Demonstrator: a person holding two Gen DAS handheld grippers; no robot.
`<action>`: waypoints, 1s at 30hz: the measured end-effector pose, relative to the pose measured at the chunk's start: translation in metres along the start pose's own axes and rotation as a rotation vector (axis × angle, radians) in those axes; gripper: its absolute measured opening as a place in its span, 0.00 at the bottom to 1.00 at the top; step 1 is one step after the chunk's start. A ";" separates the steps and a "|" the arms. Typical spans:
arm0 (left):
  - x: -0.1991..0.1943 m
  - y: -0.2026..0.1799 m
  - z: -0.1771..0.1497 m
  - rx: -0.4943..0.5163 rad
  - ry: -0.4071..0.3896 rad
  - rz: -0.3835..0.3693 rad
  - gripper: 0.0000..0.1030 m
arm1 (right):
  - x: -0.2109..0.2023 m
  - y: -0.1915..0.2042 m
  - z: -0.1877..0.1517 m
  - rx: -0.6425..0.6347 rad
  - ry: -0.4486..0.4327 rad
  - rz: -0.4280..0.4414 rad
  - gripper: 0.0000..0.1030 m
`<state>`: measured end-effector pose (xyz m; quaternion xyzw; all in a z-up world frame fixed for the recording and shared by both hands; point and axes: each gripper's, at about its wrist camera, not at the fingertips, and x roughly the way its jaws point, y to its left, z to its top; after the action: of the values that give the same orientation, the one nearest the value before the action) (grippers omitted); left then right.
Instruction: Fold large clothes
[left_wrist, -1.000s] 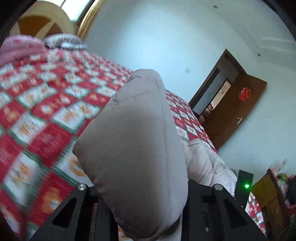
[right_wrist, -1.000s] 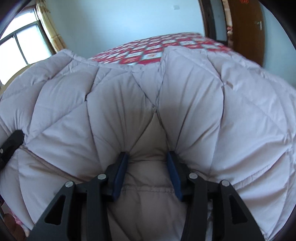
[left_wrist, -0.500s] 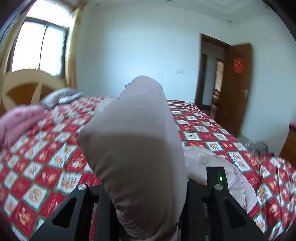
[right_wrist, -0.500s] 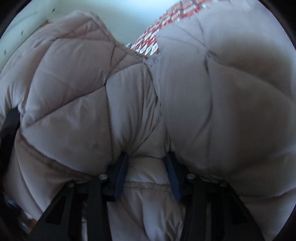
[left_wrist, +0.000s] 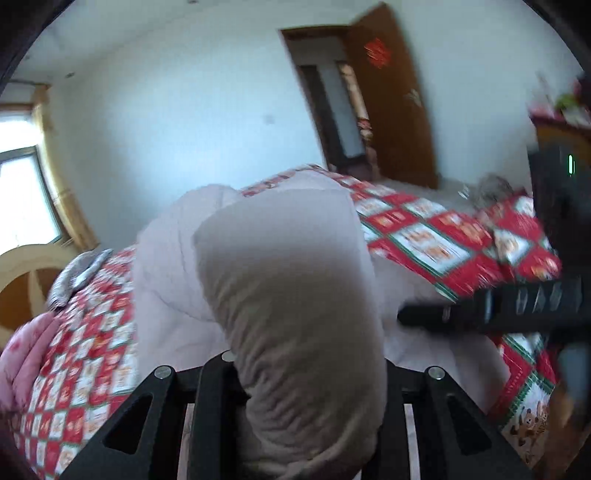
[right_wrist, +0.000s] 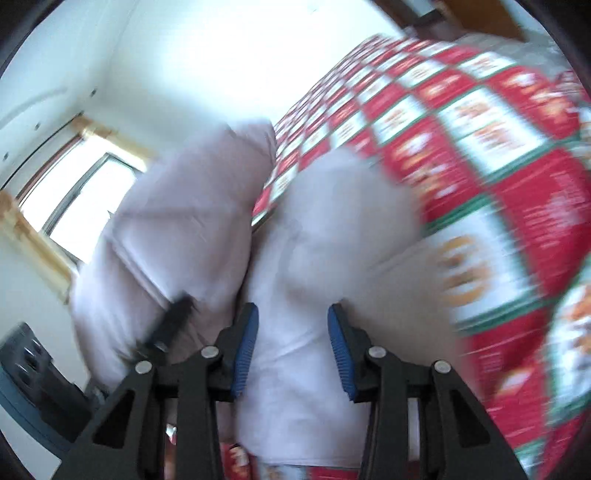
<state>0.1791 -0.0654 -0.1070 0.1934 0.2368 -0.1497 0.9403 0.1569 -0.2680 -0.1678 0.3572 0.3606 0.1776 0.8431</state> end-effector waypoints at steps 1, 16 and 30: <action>0.004 -0.005 -0.003 0.004 0.007 -0.021 0.28 | -0.007 -0.008 0.002 -0.005 -0.013 -0.027 0.42; 0.041 -0.051 -0.018 0.082 0.027 -0.145 0.30 | 0.009 0.015 0.066 -0.130 -0.041 -0.090 0.64; 0.020 -0.046 -0.025 0.159 0.051 -0.182 0.41 | 0.070 0.005 0.050 -0.258 0.182 -0.204 0.43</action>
<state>0.1685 -0.0988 -0.1509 0.2487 0.2644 -0.2477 0.8983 0.2406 -0.2496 -0.1737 0.1900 0.4438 0.1676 0.8596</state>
